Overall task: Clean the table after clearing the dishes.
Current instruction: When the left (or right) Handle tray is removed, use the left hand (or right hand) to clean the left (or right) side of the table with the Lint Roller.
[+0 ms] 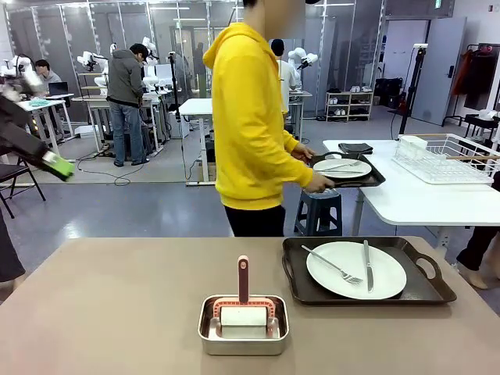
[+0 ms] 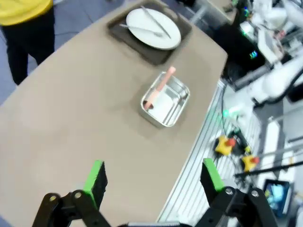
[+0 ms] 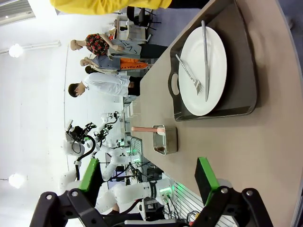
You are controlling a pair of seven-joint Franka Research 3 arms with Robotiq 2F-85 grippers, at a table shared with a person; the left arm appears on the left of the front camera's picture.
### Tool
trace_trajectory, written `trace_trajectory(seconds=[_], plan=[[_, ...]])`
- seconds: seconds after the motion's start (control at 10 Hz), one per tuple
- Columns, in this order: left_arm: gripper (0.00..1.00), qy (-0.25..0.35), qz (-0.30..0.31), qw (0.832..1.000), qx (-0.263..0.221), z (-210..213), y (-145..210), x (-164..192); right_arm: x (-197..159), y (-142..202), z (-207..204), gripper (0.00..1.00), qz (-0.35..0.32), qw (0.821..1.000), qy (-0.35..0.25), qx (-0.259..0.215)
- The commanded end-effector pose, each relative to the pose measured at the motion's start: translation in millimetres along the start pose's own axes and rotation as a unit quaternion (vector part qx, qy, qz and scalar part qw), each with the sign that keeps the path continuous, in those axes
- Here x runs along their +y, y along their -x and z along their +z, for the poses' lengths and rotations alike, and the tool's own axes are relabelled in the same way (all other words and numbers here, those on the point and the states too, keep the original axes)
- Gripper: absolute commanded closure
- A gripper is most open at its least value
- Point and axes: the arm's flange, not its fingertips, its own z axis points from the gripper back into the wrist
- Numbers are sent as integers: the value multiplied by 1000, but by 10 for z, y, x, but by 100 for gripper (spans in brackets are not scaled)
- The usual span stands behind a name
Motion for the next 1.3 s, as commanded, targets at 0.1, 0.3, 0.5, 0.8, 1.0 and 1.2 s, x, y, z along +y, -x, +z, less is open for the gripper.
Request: trace_trajectory(seconds=[0.1, 0.3, 0.5, 0.8, 1.0, 1.2], plan=[[0, -23, -97, 989, 105, -788, -97, -285, 26, 19, 13, 0, 2, 1000, -1, -2], [0, -15, -152, 971, 182, -1339, -139, -408, 26, 19, 13, 0, 2, 1000, -1, -2], [0, -2, -180, 961, 212, -1702, -168, -480, 26, 19, 13, 0, 2, 1000, -1, -2], [0, 9, -167, 960, 223, -1826, -179, -554, 26, 19, 13, 0, 2, 1000, -1, -2], [0, 9, -167, 960, 223, -1826, -179, -554, 26, 19, 13, 0, 2, 1000, -1, -2], [0, 9, -167, 960, 223, -1826, -179, -554, 26, 19, 13, 0, 2, 1000, -1, -2]])
